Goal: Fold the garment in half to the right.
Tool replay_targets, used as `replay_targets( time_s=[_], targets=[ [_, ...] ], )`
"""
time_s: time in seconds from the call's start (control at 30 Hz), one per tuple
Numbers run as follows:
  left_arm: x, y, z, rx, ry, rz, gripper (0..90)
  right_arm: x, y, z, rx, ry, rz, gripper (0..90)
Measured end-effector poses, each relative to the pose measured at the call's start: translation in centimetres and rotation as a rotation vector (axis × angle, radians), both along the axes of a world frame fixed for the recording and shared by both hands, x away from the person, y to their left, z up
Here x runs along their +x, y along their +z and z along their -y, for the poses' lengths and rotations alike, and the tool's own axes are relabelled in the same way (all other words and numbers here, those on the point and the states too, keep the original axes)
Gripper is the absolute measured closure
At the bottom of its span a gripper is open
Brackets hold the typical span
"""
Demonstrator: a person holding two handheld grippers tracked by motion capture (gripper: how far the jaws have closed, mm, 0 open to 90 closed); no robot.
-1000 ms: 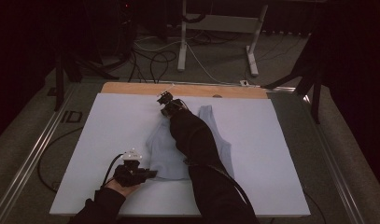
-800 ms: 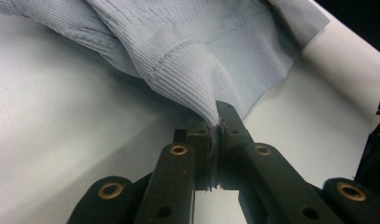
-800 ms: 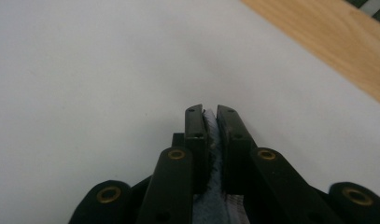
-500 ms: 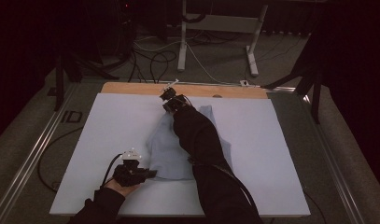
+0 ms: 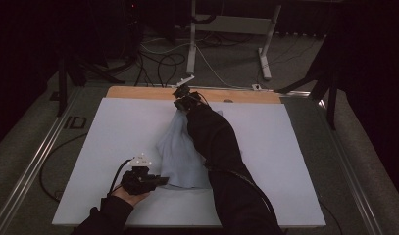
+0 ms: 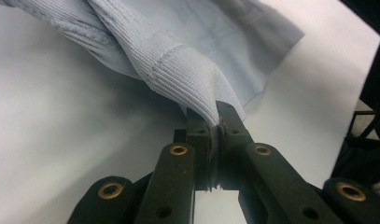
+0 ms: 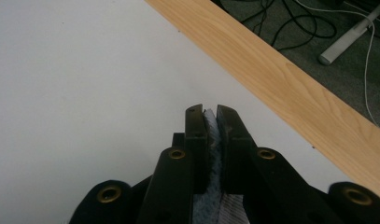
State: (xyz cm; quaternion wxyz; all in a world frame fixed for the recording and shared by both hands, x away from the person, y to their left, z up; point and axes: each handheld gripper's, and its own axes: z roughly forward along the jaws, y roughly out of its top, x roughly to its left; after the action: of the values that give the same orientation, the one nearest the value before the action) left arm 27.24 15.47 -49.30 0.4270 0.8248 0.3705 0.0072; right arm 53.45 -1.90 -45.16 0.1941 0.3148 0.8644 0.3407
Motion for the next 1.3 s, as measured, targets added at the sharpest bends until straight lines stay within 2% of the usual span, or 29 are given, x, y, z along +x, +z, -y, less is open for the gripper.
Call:
replay_targets(
  time_s=[0.3,0.73,0.87,1.03,1.3],
  targets=[
    [0.1,1.3,1.8,-0.003,-0.042,0.018,86.5,-0.3,1.3,1.0,0.008,0.008,0.012,84.6],
    [0.5,4.1,4.6,0.019,-0.111,0.051,86.5,-1.0,3.3,4.4,0.036,0.0,0.046,84.5],
    [0.7,4.9,6.0,0.026,-0.139,0.064,86.5,-1.1,3.5,5.3,0.062,-0.003,0.048,84.4],
    [1.0,5.1,7.8,0.037,-0.172,0.065,86.5,-1.2,3.4,6.4,0.088,0.01,0.049,84.4],
    [1.5,5.3,9.8,0.027,-0.194,0.057,86.5,-1.4,3.6,8.0,0.102,0.002,0.056,84.3]
  ],
)
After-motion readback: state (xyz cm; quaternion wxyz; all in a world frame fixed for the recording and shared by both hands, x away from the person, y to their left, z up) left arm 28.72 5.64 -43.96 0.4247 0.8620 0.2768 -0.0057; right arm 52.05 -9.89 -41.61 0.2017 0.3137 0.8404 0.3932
